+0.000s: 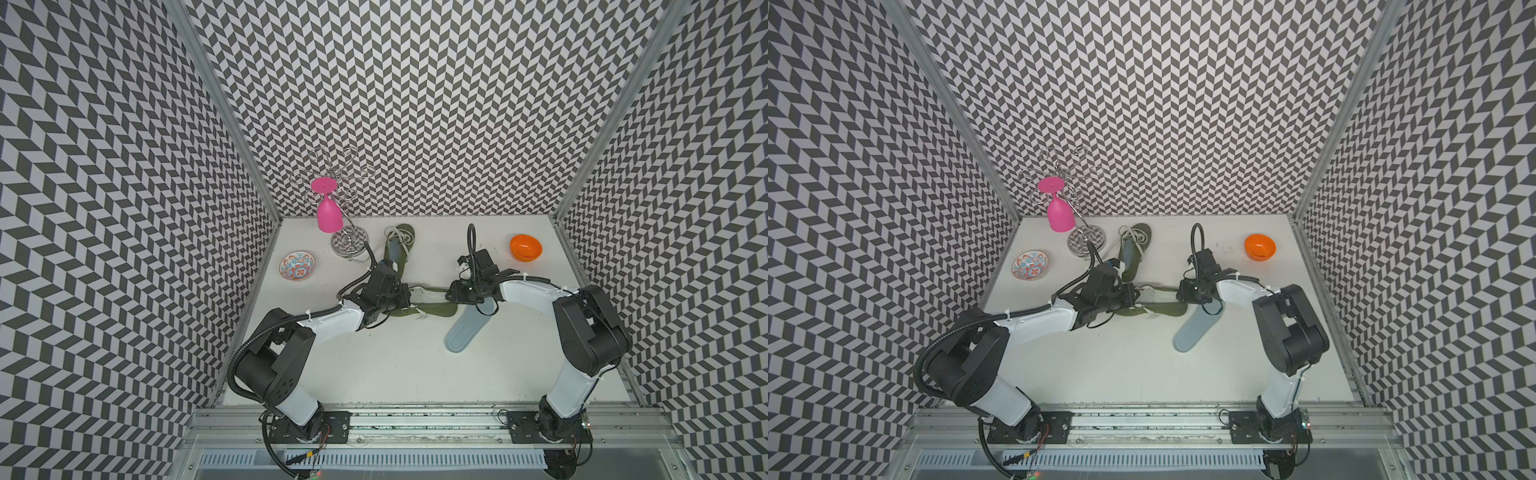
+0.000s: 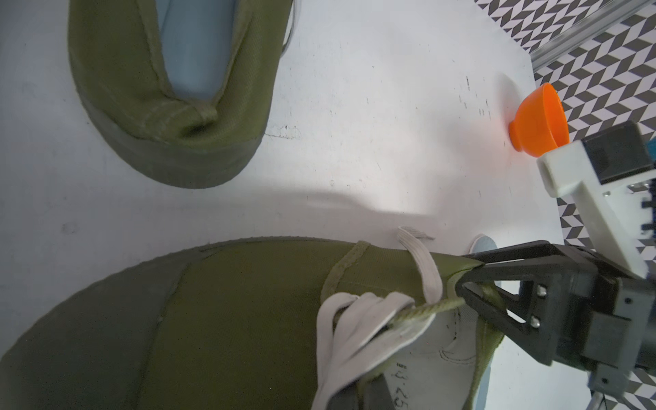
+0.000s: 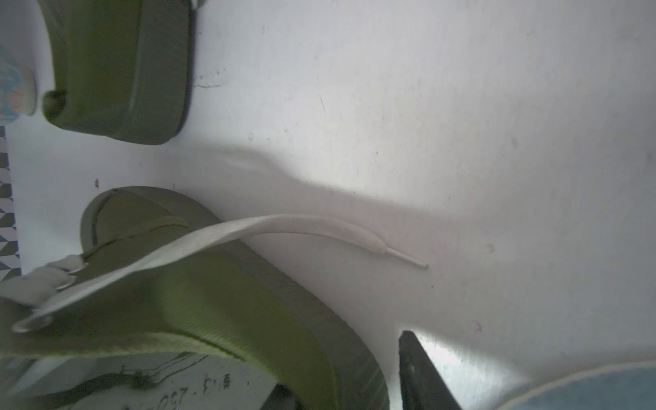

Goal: Insert the insole into the shoe
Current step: Adjust the shoe at the center of the board.

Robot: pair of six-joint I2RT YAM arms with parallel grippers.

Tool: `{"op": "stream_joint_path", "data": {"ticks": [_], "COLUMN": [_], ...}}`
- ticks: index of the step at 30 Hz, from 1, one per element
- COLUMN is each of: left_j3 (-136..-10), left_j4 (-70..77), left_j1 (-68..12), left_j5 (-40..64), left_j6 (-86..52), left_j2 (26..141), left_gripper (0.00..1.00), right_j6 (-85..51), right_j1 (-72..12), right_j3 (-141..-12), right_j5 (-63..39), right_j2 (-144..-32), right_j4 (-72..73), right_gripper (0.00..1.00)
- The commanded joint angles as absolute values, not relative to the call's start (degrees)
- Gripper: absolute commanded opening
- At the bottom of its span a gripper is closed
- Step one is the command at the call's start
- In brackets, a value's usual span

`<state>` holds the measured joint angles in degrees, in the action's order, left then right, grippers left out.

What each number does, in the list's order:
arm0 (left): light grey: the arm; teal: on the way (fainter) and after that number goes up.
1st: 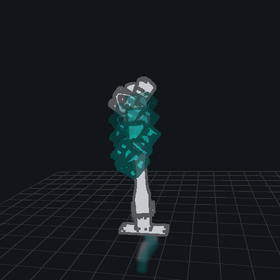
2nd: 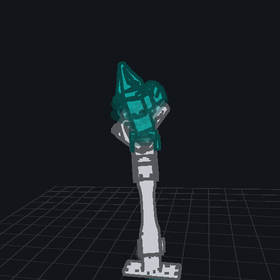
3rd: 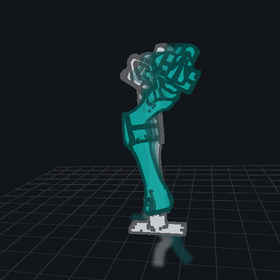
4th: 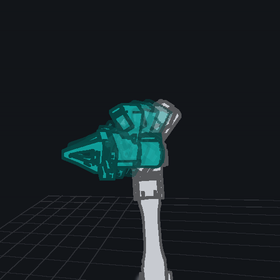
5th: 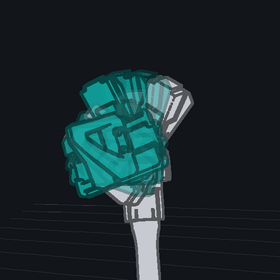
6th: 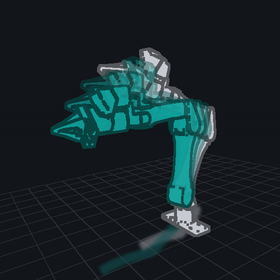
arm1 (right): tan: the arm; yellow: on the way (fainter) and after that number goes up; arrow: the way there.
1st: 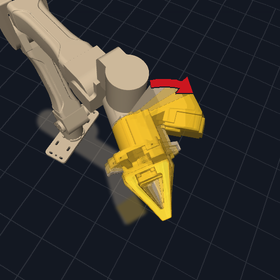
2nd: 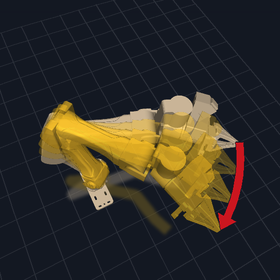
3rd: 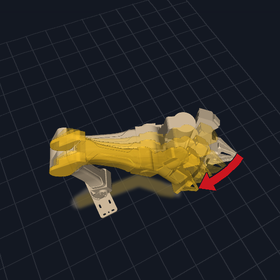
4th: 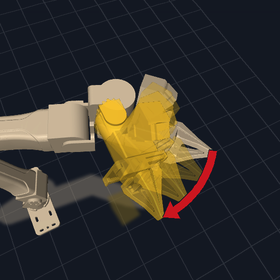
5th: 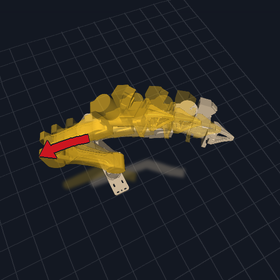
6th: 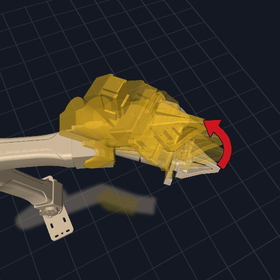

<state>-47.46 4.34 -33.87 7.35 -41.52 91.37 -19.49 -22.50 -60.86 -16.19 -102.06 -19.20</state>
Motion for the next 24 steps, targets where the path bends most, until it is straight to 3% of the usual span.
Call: {"op": "stream_joint_path", "data": {"ticks": [1, 10, 15, 24], "left_j3": [-46.41, -45.61, -49.39, -45.7], "left_j4": [4.59, 3.34, 3.22, 5.19], "left_j1": [-30.6, -28.29, -30.46, -25.15], "left_j5": [5.22, 6.93, 7.48, 11.13], "left_j6": [-42.85, -40.68, -41.83, -43.7], "left_j2": [89.67, 88.61, 91.3, 88.73], "left_gripper": [0.0, 0.0, 0.0, 0.0], "right_j6": [-17.19, -17.65, -17.24, -17.2], "right_j1": [-17.93, -15.56, -18.43, -13.06], "right_j3": [-60.23, -56.64, -59.9, -53.92], "right_j5": [-10.23, -9.49, -9.41, -8.24], "right_j2": [-102.81, -105.46, -102.03, -104.3], "right_j4": [-21.51, -18.68, -21.22, -18.55], "right_gripper": [0.33, 0.32, 0.33, 0.32]}}
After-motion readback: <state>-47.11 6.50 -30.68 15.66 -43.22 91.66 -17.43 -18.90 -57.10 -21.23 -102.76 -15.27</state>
